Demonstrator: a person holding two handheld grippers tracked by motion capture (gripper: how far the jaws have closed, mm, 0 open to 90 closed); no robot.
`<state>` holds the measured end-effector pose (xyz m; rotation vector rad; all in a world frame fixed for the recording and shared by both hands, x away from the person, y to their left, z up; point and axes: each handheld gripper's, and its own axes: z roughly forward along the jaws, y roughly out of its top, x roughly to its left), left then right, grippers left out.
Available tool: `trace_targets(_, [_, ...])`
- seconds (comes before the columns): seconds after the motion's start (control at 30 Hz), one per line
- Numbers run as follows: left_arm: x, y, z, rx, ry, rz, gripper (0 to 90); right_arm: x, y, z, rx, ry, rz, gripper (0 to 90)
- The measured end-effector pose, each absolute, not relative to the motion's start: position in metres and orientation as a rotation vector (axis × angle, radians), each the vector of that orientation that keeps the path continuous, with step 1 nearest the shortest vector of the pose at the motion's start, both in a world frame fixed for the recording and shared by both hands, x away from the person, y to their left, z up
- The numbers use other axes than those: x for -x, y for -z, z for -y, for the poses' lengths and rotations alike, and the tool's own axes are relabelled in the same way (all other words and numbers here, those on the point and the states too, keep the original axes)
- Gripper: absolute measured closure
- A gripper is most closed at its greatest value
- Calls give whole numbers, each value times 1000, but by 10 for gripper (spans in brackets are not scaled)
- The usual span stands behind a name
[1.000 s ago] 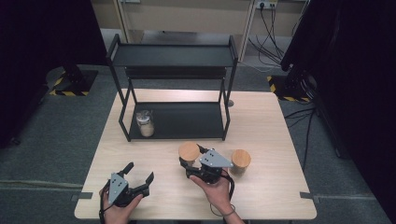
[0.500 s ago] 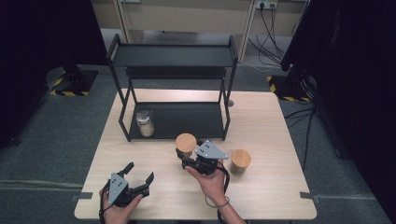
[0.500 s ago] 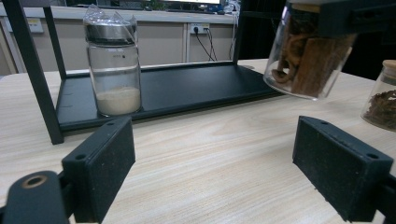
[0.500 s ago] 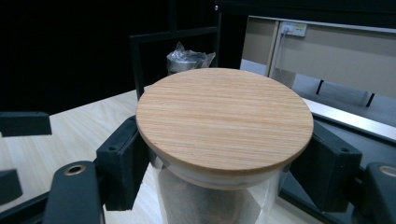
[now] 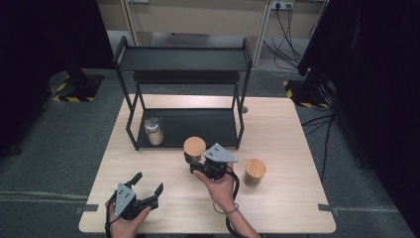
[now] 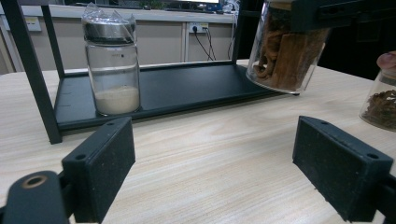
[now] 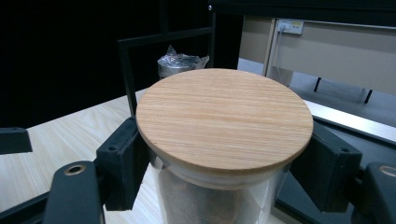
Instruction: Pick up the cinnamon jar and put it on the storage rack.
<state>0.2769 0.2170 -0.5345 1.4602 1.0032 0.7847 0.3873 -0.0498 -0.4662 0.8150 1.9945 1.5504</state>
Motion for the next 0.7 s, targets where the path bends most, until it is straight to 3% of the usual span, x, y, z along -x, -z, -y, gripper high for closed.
trace_targets(0.7, [-277, 535, -217, -1461, -785, -997, 125, -411, 460, 42, -860, -1531, -1973, 264])
